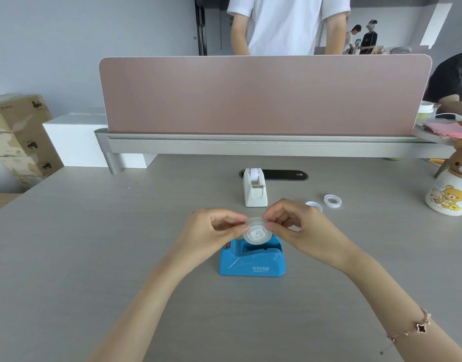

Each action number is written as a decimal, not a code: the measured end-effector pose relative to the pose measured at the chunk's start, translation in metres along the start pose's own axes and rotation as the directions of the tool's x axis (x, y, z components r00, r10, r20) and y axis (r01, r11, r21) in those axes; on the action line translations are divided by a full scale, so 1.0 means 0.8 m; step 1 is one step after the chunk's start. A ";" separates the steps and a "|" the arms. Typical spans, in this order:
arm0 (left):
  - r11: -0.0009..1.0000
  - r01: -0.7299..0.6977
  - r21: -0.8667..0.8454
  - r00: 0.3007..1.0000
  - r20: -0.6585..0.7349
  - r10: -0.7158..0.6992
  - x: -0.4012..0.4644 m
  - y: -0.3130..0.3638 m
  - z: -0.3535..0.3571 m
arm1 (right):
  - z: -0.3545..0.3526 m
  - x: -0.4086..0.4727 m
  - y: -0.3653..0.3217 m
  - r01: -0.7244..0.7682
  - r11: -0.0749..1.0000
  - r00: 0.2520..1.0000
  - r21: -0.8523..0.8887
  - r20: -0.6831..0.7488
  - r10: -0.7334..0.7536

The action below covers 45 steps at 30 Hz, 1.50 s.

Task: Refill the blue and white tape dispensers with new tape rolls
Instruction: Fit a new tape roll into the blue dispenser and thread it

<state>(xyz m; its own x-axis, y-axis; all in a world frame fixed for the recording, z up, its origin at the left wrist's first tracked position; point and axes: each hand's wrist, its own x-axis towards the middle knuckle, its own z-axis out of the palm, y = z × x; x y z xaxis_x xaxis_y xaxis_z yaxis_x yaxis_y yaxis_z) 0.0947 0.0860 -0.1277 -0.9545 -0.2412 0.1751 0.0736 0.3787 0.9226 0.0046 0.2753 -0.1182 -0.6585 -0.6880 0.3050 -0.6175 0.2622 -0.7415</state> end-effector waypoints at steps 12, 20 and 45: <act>0.974 -0.031 0.223 0.990 -0.125 0.060 0.000 -0.001 0.021 | 0.003 -0.002 -0.003 0.098 0.951 0.995 -0.293 0.038 -0.091; 0.960 -0.028 0.277 0.995 -0.083 0.054 -0.003 0.002 0.021 | 0.004 -0.004 -0.006 0.129 0.907 0.990 -0.401 0.112 -0.091; 0.947 0.299 0.114 0.945 0.107 -0.311 0.000 0.008 -0.027 | -0.010 -0.008 -0.006 -0.011 0.970 0.978 -0.243 0.198 0.060</act>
<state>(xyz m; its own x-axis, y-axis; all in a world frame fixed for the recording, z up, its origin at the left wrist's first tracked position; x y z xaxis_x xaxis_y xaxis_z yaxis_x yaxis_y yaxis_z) 0.1011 0.0692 -0.1145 -0.9553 -0.2501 -0.1578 -0.2484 0.3891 0.8871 0.0081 0.2838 -0.1118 -0.5961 -0.7915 0.1351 -0.6966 0.4262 -0.5771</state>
